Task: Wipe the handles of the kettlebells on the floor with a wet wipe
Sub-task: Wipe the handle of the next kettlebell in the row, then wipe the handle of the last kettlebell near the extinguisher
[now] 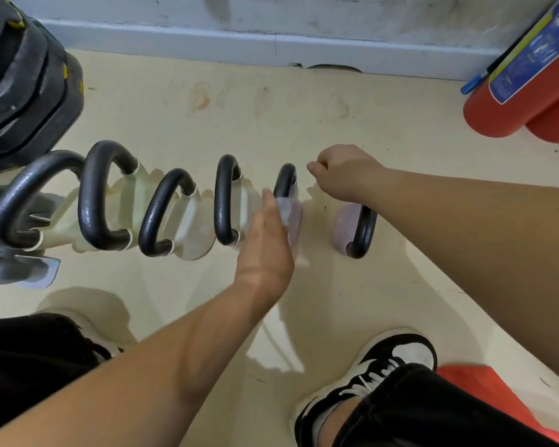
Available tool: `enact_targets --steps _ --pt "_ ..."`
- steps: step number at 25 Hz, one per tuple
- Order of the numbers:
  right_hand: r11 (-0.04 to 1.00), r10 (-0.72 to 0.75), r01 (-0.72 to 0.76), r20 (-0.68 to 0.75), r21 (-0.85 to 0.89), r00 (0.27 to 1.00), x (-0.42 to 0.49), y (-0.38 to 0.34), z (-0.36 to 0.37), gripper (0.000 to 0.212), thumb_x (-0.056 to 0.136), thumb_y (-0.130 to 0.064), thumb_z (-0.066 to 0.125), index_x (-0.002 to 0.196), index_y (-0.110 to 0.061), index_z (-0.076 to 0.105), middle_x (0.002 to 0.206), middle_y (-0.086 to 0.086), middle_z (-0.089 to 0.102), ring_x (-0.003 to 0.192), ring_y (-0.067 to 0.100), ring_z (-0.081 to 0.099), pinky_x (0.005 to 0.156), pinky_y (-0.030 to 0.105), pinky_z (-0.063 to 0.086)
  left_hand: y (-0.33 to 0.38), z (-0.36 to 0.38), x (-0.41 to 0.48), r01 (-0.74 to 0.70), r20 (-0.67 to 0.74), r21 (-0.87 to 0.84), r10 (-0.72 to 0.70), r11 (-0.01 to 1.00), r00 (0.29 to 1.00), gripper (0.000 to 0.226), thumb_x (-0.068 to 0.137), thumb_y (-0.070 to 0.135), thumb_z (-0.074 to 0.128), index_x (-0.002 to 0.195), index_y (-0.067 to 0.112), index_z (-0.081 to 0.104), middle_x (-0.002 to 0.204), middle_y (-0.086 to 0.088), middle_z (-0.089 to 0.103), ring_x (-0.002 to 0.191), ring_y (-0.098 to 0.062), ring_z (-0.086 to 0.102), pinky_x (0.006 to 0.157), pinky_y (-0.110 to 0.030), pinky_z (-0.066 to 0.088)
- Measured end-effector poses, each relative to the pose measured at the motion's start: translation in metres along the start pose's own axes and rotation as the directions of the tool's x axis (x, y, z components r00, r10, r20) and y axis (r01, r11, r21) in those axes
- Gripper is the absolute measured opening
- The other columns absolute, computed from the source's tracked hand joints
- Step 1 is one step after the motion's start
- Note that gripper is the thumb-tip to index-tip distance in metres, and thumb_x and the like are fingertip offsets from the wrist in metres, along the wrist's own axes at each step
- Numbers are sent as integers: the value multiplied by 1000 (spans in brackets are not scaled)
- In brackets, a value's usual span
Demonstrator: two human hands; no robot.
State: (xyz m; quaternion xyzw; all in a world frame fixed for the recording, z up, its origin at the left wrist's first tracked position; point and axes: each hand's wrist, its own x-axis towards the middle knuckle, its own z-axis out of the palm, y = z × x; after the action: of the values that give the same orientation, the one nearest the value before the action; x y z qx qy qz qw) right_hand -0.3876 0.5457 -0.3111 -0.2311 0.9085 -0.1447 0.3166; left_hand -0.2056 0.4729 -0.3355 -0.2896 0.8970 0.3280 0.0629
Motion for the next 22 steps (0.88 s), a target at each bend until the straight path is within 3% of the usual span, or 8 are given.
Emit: enact_targets --steps 3,6,8,10,14,18,20,22 --pt "997 -18 14 -55 -79 998 -13 8 -9 39 105 -42 39 91 -15 63 93 7 64 89 29 58 72 34 41 -3 -10 -15 -6 -13 90 7 996 1000 42 100 9 41 142 12 40 136 -10 50 116 -31 55 84 -32 42" --pt "993 -50 43 -72 -106 996 -29 15 -23 36 103 -42 42 108 -16 67 109 7 67 100 29 59 79 35 45 35 -33 -19 -182 -87 6 181 983 980 27 104 13 38 124 12 56 124 -4 60 115 -26 58 88 -25 43" --pt "987 -87 80 -44 -137 995 -41 18 -37 38 103 -43 45 123 -18 65 124 5 64 113 28 58 90 37 49 54 -38 -22 -217 -59 -120 211 969 976 29 109 17 35 129 15 56 120 4 63 118 -10 60 90 -12 37" --pt "992 -90 85 -45 -96 995 -54 28 -52 42 102 -45 46 131 -20 61 131 2 61 120 24 56 96 37 47 65 -33 -22 -94 65 -271 116 958 991 21 111 19 33 111 26 53 97 20 56 95 18 59 80 3 34" --pt "972 19 17 -153 232 988 -58 61 -39 29 101 -38 50 115 -20 69 114 -3 66 105 19 61 85 30 46 65 -7 -11 -6 85 -213 25 977 996 22 109 25 36 97 12 48 79 4 51 78 -17 50 68 -25 36" --pt "736 268 15 -312 677 912 -40 77 9 25 101 -22 49 104 -16 72 103 -4 68 100 16 63 84 24 44 80 9 3 25 164 -246 16 969 986 32 109 30 35 96 7 51 72 5 50 67 -11 48 61 -26 36" --pt "600 394 -52 -238 798 888 -30 85 20 26 99 -22 48 103 -10 72 97 3 70 91 15 62 80 27 47 87 14 11 -54 104 -192 76 980 992 29 109 28 36 91 11 50 71 8 48 64 -4 47 62 -23 35" --pt "464 417 -97 -121 880 901 -20 95 25 31 97 -27 51 102 -4 71 103 13 73 90 21 67 85 33 54 89 24 16 -122 -7 -132 122 984 992 25 108 26 39 92 12 51 90 6 49 75 -3 49 69 -20 36"
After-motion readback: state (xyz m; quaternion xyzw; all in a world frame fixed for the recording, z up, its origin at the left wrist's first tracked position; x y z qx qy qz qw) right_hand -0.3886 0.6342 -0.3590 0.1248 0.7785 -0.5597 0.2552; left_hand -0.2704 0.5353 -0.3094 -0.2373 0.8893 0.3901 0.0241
